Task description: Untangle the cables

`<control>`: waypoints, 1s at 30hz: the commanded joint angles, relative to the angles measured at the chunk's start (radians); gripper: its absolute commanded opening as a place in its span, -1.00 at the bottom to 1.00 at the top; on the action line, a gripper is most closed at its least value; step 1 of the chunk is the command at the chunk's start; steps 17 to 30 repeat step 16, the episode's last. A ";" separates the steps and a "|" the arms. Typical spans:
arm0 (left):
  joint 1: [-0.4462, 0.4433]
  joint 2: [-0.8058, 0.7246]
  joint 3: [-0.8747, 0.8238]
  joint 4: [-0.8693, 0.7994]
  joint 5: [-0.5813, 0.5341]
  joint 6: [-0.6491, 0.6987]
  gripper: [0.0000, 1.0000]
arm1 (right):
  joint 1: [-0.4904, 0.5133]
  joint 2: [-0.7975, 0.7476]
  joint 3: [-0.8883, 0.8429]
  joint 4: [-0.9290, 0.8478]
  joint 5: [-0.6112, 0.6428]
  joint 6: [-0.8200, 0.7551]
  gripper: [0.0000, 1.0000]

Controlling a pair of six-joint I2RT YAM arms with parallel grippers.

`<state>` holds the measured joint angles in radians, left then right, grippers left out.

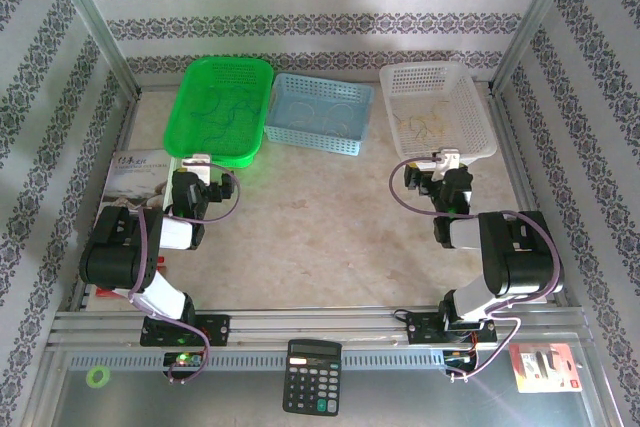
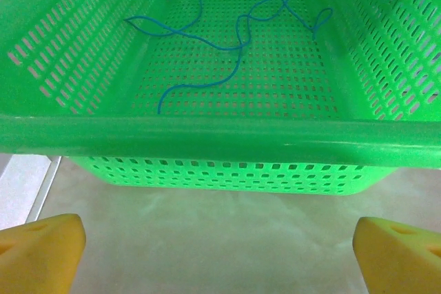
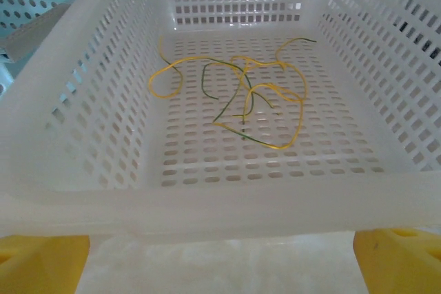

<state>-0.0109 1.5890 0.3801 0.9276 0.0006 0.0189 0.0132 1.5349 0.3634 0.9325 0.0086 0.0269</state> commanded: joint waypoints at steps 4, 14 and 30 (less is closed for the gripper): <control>0.011 0.003 0.010 0.011 0.022 -0.016 1.00 | 0.028 -0.006 0.000 0.038 0.083 -0.008 0.96; 0.012 0.003 0.011 0.013 0.020 -0.014 1.00 | -0.006 0.000 0.016 0.015 0.016 0.016 0.97; 0.011 0.005 0.003 0.030 0.028 -0.006 0.99 | 0.006 -0.003 0.010 0.024 0.039 0.007 0.97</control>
